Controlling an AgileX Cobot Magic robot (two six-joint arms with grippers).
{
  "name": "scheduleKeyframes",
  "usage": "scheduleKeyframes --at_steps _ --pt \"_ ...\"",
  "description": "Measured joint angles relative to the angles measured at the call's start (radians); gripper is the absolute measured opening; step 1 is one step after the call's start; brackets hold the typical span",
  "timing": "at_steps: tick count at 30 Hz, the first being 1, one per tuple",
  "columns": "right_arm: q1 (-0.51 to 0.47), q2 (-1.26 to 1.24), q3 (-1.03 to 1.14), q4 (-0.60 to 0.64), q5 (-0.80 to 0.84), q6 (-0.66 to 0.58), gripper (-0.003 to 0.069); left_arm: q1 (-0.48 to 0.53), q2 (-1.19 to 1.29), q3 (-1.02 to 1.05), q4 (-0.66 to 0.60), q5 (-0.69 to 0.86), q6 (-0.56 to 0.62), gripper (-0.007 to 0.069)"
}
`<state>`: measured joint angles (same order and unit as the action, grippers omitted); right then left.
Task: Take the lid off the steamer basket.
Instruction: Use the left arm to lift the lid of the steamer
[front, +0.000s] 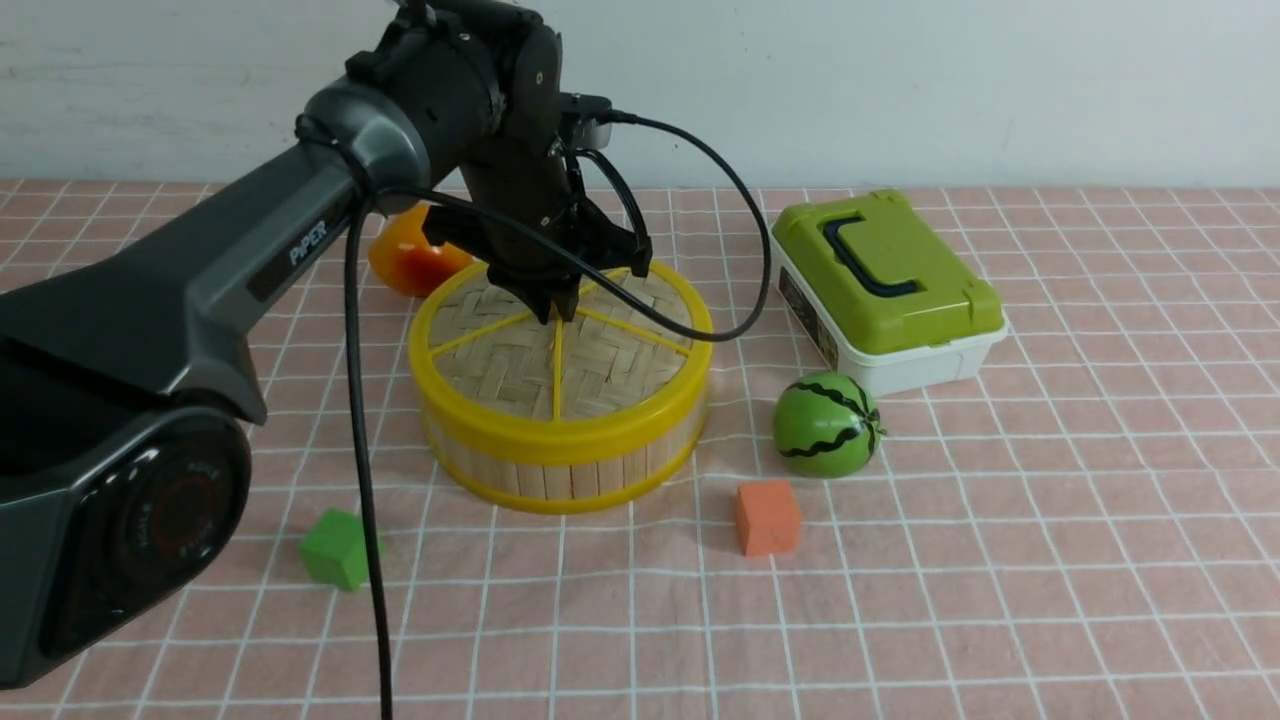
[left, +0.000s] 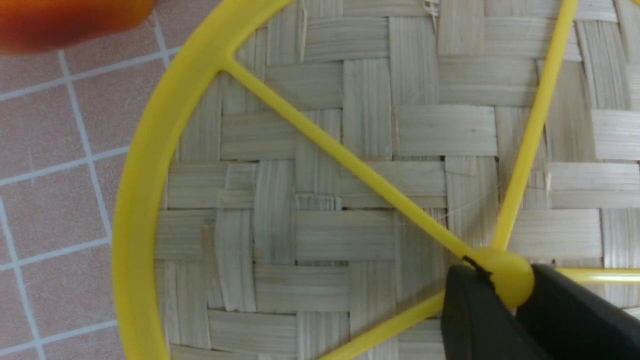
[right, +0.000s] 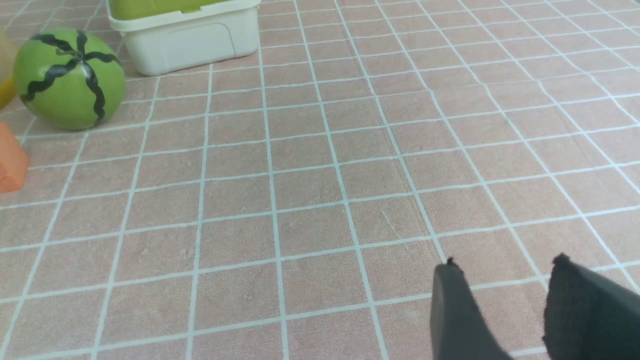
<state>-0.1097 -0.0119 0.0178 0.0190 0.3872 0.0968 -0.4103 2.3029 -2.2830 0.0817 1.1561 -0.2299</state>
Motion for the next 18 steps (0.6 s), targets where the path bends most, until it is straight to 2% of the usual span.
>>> scheduleKeyframes --at_steps 6,12,15,18 --pt "0.000 0.000 0.000 0.000 0.000 0.000 0.0242 0.000 0.000 0.000 0.000 0.000 -0.017 0.0109" --pt "0.000 0.000 0.000 0.000 0.000 0.000 0.0242 0.000 0.000 0.000 0.008 -0.002 -0.032 0.0209" --pt "0.000 0.000 0.000 0.000 0.000 0.000 0.0242 0.000 0.000 0.000 0.020 -0.018 -0.073 0.0302" --pt "0.000 0.000 0.000 0.000 0.000 0.000 0.0242 0.000 0.000 0.000 0.032 -0.027 -0.082 0.0330"
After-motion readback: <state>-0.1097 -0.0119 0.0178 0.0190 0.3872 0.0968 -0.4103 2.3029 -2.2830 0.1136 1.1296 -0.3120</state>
